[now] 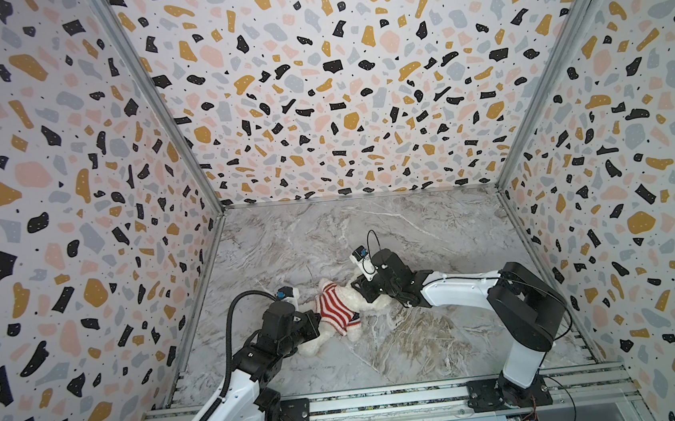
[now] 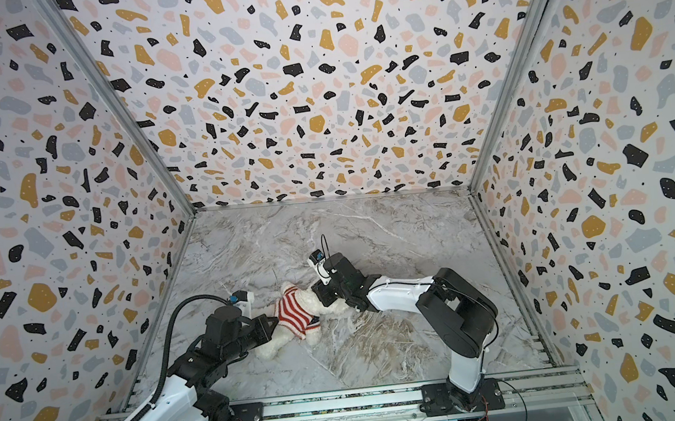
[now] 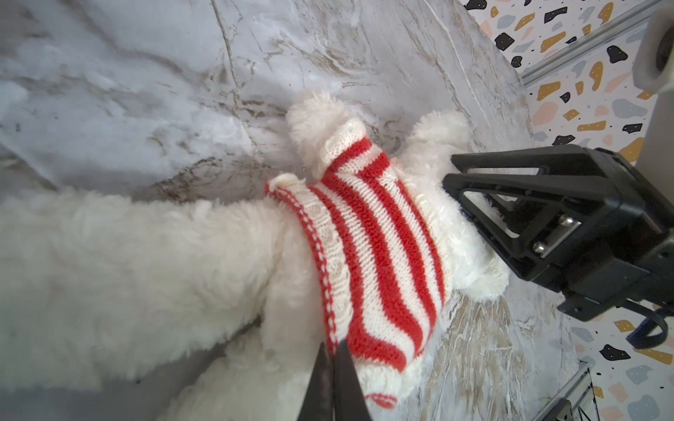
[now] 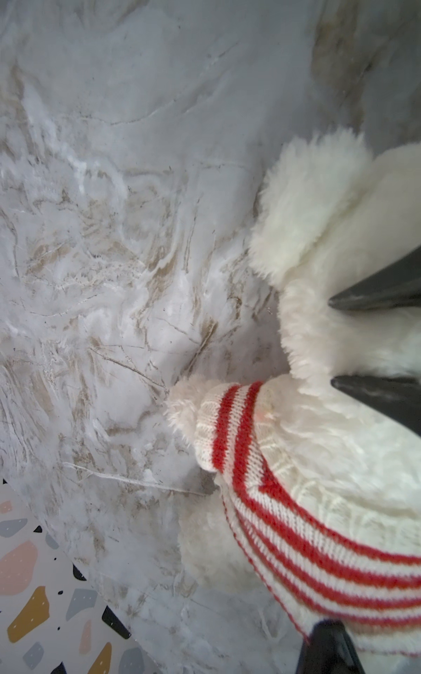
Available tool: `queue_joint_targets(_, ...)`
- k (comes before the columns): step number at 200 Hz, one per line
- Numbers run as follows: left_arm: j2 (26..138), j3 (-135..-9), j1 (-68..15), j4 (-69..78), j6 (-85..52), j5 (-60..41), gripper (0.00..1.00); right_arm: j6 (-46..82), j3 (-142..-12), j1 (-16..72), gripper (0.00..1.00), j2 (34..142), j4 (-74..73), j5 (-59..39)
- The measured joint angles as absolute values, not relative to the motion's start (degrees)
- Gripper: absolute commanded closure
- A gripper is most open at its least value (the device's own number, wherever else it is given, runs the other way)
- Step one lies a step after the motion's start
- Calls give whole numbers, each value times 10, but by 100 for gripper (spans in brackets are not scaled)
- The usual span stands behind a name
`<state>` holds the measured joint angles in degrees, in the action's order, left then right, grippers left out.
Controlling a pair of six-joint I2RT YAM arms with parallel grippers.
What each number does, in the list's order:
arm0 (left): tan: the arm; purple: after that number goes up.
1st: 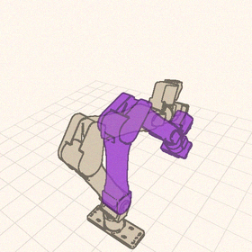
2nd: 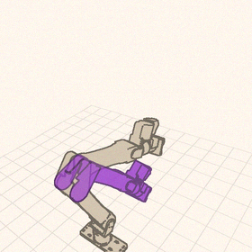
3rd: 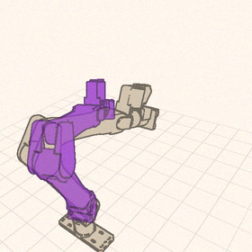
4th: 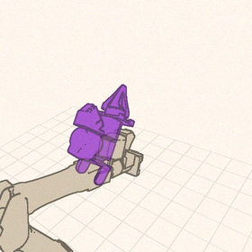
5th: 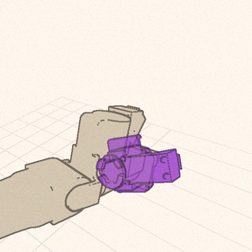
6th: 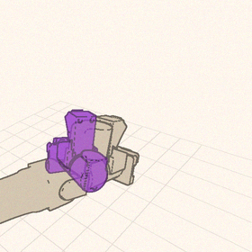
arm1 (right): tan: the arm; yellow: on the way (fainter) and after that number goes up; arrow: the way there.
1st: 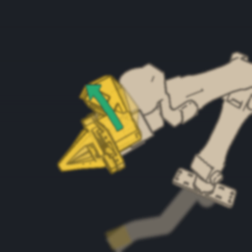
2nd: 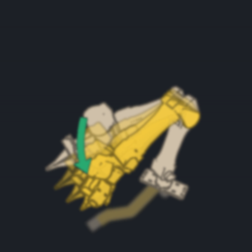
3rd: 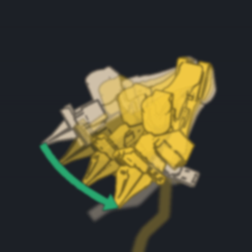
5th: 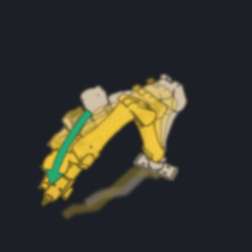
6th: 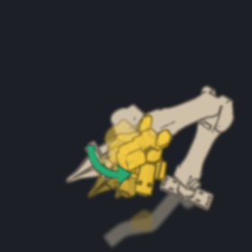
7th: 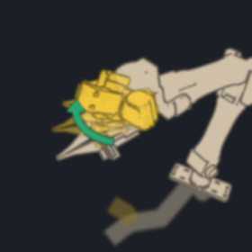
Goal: Dress the teddy bear
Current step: 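Roll the bear onto its side with both grippers, turning its back upward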
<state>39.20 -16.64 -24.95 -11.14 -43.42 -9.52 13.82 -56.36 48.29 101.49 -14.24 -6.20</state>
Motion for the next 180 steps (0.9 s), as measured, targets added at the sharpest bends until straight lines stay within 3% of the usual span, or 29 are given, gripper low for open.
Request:
queue_joint_targets(127, 382, -166, -252, -137, -472, -46, 100, 138, -557, 479, 70, 1021, -166, -71)
queue_joint_targets(180, 394, -184, -253, -153, -455, -37, 71, 140, -548, 478, 69, 983, -142, -72)
